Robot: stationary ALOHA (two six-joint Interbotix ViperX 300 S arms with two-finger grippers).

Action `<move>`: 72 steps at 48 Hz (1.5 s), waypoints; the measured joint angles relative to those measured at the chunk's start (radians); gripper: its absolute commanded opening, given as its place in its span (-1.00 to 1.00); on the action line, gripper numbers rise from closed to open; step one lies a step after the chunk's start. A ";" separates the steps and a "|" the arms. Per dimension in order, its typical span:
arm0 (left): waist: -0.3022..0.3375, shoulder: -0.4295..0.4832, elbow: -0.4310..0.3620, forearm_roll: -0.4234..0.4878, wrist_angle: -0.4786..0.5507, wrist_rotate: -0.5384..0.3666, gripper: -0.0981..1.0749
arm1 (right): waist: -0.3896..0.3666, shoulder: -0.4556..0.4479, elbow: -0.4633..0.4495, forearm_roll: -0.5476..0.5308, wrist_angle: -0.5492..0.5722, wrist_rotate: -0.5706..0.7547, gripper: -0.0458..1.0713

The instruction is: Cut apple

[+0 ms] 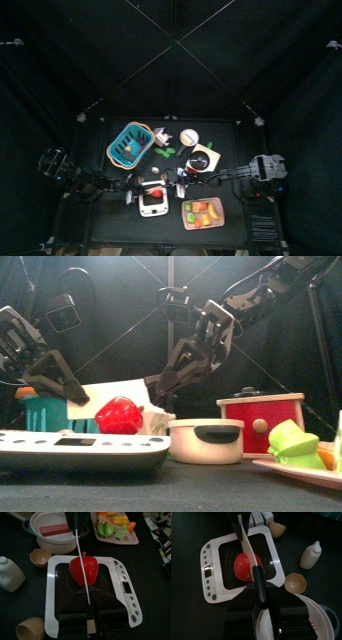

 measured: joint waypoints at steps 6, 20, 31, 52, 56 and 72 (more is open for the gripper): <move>0.002 0.000 0.000 0.000 0.002 0.000 -0.21 | 0.000 0.002 0.000 0.000 0.000 0.002 -0.11; 0.003 0.011 -0.002 0.000 0.000 0.000 -0.21 | 0.000 0.006 -0.003 0.002 0.000 0.002 -0.15; 0.003 0.021 -0.003 0.002 0.002 0.000 -0.21 | 0.000 0.012 -0.008 0.002 0.000 0.002 -0.20; 0.006 0.023 -0.005 0.002 0.002 0.000 -0.21 | 0.000 0.017 -0.012 0.008 0.011 0.002 -0.20; 0.008 0.025 -0.005 0.002 0.003 0.000 -0.21 | 0.000 0.020 -0.014 0.008 0.012 0.002 -0.20; 0.020 0.032 -0.008 0.002 0.008 0.002 -0.21 | -0.002 0.061 -0.009 0.006 0.018 0.003 -0.20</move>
